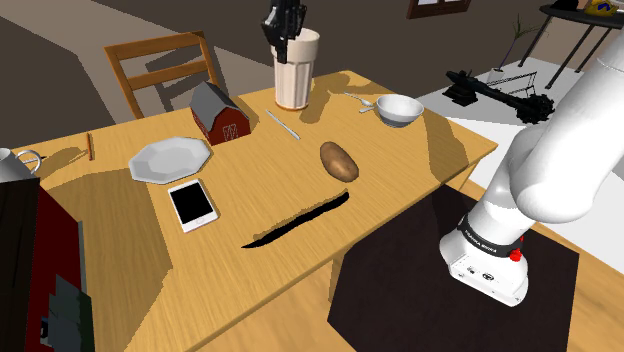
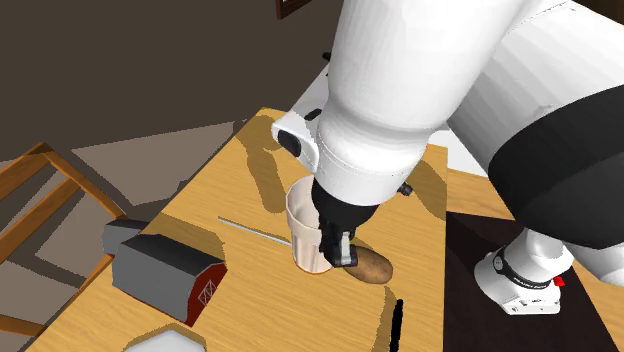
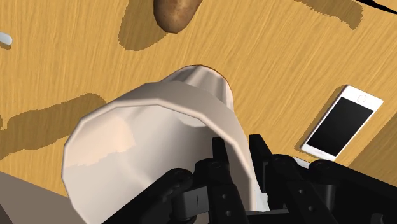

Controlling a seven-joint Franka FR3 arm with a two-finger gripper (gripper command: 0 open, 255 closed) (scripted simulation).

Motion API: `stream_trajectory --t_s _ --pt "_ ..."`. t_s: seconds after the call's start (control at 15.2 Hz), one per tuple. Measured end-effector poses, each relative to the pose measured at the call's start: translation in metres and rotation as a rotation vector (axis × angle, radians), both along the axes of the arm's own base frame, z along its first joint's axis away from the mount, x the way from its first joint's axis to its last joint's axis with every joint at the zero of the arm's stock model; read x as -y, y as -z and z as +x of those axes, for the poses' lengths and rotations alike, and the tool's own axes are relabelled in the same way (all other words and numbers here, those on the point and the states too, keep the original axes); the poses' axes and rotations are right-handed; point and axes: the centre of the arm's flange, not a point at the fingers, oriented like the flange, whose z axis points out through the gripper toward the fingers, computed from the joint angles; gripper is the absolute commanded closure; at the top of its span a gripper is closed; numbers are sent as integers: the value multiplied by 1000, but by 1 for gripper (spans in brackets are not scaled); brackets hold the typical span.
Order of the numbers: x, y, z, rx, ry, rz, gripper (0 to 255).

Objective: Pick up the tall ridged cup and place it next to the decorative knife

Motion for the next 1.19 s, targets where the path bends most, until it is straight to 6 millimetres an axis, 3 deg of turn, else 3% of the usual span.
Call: stream_trajectory --t_s 1.19 --pt "-1 94 -1 0 1 0 255"
